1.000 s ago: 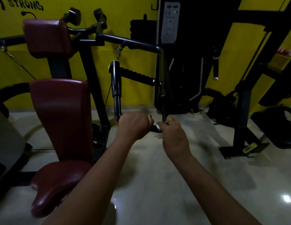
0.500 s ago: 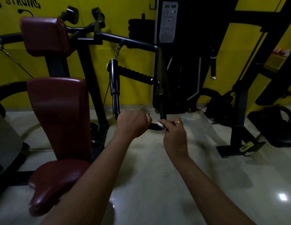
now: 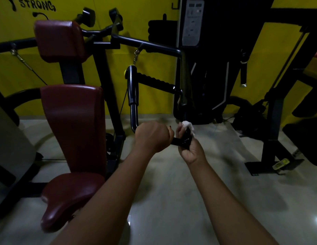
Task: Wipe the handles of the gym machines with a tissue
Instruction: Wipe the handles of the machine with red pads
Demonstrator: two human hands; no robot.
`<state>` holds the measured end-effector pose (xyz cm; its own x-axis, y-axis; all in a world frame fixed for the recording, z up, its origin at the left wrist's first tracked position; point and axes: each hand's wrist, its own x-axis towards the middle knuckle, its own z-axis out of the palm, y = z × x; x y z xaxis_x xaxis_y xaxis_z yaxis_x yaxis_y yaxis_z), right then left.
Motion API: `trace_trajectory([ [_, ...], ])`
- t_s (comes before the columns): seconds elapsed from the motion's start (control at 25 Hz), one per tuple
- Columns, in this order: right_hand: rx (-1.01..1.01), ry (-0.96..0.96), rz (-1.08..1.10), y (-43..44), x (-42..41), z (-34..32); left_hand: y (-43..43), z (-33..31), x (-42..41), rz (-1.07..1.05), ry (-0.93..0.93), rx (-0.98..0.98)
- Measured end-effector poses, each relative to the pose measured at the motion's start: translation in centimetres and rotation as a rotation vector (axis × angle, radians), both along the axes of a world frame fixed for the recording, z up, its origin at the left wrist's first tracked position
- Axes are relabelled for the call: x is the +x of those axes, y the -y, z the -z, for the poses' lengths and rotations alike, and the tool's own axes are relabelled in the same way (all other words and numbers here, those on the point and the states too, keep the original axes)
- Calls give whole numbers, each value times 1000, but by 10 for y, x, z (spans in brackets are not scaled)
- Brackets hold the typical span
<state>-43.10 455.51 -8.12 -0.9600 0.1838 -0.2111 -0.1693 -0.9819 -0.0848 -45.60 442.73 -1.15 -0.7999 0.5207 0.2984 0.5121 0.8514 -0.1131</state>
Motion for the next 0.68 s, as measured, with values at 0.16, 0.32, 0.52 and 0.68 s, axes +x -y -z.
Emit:
trace_trajectory([
  [0.16, 193, 180, 129, 16, 27, 2, -1, 0, 0, 2, -8, 6],
  [0.32, 1332, 490, 731, 40, 59, 1, 0, 3, -1, 6, -21, -8],
  [0.52, 2224, 195, 1109, 45, 68, 31, 4, 5, -2, 74, -4, 77],
  [0.68, 2358, 69, 1121, 32, 63, 30, 15, 5, -7, 265, 155, 443],
])
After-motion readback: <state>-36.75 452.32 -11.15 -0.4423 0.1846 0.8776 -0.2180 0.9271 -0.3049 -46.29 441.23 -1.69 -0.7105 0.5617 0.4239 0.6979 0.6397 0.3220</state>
